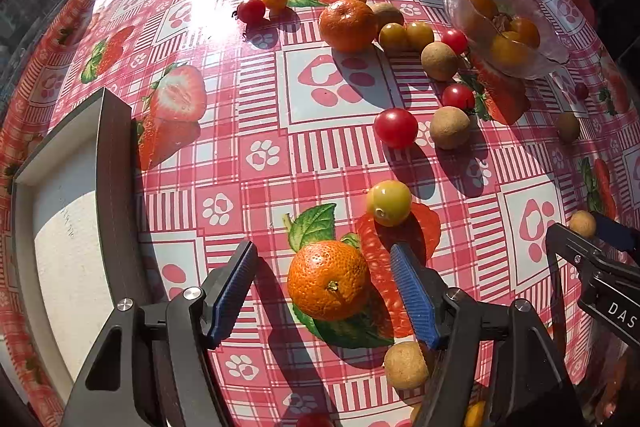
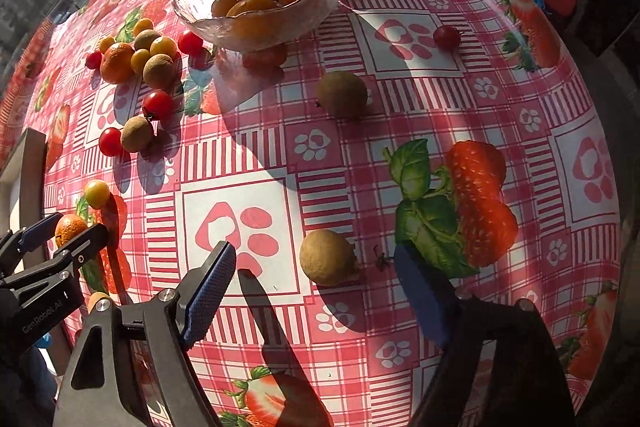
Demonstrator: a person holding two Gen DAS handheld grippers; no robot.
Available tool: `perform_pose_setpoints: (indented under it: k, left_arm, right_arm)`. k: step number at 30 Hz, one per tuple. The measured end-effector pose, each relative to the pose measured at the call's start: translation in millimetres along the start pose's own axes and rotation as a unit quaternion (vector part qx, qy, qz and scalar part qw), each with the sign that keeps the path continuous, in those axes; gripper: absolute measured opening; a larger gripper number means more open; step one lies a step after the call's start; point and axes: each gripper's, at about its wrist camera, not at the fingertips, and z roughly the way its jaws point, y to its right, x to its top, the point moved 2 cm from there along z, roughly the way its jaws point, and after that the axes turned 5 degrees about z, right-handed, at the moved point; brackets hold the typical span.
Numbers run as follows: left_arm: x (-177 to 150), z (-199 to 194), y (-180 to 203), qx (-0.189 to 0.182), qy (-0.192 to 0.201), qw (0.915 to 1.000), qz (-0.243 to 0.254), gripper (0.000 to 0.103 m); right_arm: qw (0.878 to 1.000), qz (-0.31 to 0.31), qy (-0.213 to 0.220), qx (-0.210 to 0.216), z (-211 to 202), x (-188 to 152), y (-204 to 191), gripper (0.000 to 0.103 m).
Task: Organize fruits
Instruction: 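Close the left tool on the mandarin while the right tool grasps the kiwi, then carry the mandarin and kiwi in both tools over the white tray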
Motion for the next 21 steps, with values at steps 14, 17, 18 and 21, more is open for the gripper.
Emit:
perform_pose_setpoints:
  k: [14, 17, 18, 21]
  left_arm:
    - [-22, -26, -6, -0.047, 0.041, 0.9979, -0.019, 0.038]
    - [-27, -41, -10, -0.052, 0.055, 0.9970, -0.019, 0.038]
    - [-28, -48, -13, -0.054, 0.059, 0.9965, -0.021, 0.038]
    - [-33, -60, -22, -0.059, 0.069, 0.9954, -0.031, 0.038]
  right_arm:
    - [0.998, 0.020, 0.006, 0.066, -10, -3, 12, 0.027]
    - [0.997, 0.023, 0.005, 0.077, -15, -6, 12, 0.027]
    - [0.997, 0.023, 0.003, 0.080, -17, -6, 11, 0.027]
    - [0.995, 0.023, 0.005, 0.093, -26, -16, 2, 0.027]
